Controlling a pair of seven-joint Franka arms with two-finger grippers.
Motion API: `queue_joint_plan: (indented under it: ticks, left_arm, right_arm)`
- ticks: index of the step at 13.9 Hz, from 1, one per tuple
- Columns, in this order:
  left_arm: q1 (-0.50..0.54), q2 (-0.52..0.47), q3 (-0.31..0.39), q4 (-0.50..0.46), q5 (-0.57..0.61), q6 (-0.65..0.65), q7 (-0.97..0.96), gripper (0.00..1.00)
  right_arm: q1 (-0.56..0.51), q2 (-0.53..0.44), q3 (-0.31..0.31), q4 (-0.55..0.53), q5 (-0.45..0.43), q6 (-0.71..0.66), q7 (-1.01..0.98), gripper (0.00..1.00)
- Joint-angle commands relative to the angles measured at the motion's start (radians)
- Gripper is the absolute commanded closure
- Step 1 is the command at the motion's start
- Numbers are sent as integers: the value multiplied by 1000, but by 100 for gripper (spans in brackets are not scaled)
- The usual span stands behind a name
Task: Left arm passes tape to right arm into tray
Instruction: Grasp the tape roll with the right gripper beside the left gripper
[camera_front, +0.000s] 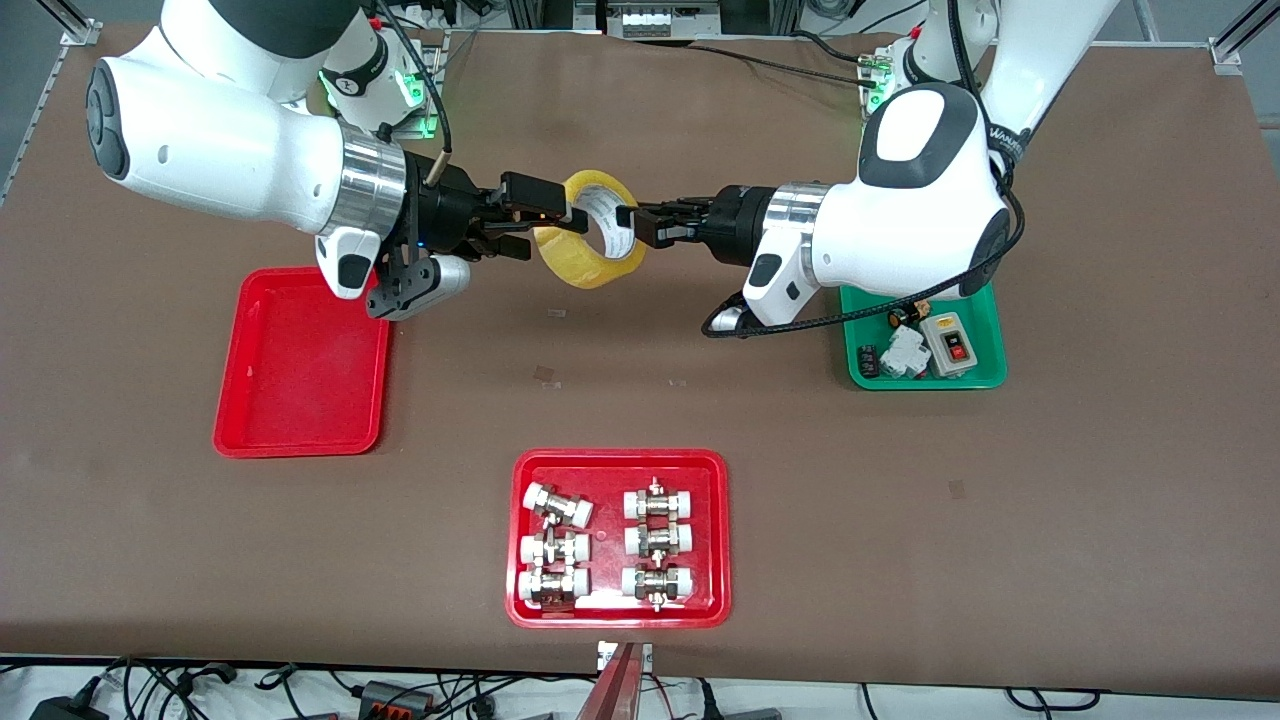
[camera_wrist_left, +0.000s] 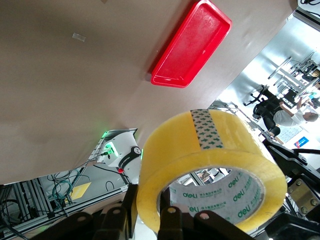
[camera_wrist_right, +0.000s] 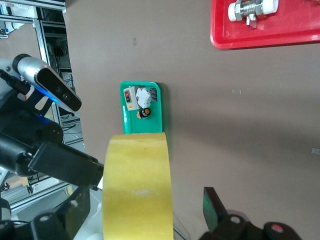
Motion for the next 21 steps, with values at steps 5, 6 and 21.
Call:
queue_joint_plan:
  ticks: [5, 6, 21]
  left_arm:
    - [3, 0, -4, 22, -20, -10, -12, 97]
    - [3, 0, -4, 22, -20, -10, -12, 97]
    - [171, -29, -13, 28, 192, -241, 9, 0]
  right_arm:
    - [8, 14, -6, 34, 18, -35, 22, 50]
    - [8, 14, -6, 34, 16, -35, 22, 57]
    - [-53, 31, -17, 23, 13, -38, 12, 68]
